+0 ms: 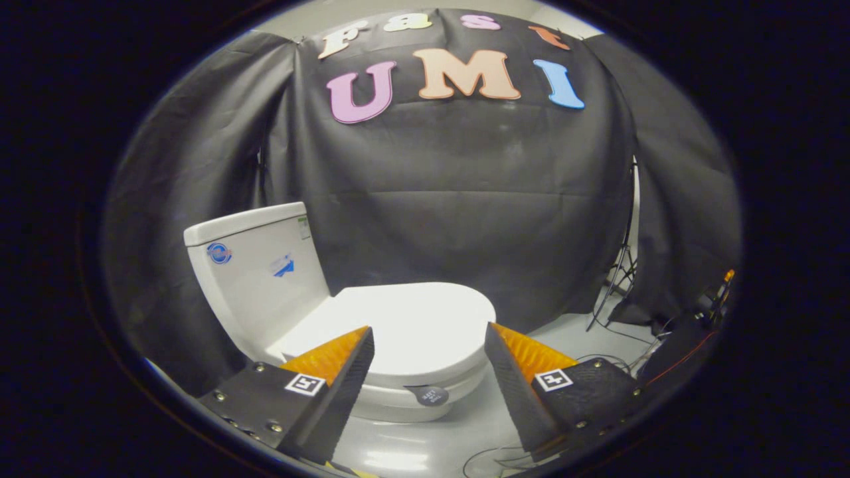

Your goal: Open the toilet lid.

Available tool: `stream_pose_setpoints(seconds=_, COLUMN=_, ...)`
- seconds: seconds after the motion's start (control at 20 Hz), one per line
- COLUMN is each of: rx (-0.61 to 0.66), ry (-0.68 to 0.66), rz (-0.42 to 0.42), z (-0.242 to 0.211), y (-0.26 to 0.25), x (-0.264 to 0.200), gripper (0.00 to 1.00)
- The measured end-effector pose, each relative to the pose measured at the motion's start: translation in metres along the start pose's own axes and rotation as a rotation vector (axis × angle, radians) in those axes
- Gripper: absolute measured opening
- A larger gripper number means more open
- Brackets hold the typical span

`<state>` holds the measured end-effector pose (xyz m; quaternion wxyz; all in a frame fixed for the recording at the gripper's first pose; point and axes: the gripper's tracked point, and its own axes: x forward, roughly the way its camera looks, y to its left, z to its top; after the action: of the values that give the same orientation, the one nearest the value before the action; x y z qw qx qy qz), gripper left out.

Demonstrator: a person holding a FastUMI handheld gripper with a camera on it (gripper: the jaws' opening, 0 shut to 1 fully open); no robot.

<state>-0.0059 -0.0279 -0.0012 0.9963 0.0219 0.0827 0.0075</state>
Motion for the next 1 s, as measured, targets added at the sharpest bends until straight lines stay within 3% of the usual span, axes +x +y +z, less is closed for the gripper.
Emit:
stream_pose_setpoints(seconds=0.25, rx=0.104, ry=0.103, rz=-0.017, z=-0.033, y=-0.009, x=0.025, gripper=0.99)
stream_pose_setpoints(seconds=0.85, rx=0.639, ry=0.347, rz=-0.195, z=-0.128, y=-0.042, x=0.06, gripper=1.0)
stream_pose_setpoints(seconds=1.0, rx=0.802, ry=0.4, rz=-0.146, z=-0.145, y=-0.023, x=0.067, gripper=0.99)
